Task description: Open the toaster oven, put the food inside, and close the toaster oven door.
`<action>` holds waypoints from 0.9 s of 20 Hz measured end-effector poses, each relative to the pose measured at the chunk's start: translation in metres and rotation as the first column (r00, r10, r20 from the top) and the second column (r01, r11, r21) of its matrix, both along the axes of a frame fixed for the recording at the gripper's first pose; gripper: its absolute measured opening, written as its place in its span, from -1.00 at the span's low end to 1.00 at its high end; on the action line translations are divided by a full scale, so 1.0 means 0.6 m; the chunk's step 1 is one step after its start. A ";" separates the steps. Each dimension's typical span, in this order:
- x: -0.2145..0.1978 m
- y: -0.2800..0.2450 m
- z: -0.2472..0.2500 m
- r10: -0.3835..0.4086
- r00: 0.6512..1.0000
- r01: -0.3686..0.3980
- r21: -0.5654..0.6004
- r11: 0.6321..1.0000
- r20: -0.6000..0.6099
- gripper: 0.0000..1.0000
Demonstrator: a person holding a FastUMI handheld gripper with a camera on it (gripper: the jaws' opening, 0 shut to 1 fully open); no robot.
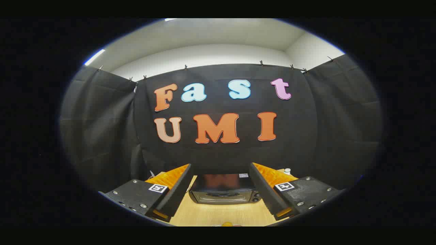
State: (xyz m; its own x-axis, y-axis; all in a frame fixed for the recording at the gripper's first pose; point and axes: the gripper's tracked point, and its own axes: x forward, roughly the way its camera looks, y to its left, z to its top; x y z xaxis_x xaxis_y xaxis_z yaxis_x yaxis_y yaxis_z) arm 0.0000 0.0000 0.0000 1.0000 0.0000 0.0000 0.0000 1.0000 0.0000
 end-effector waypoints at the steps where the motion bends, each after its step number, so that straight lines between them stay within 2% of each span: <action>1: -0.001 0.003 -0.004 0.002 1.000 -0.001 0.003 1.000 -0.004 0.97; 18: 0.007 0.005 -0.029 0.011 1.000 -0.011 0.009 1.000 -0.024 0.97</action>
State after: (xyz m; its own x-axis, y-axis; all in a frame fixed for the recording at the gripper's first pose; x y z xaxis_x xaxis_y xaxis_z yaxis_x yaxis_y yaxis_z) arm 0.0039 0.0030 -0.0173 0.9996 0.0108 -0.0245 -0.0106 0.9999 0.0085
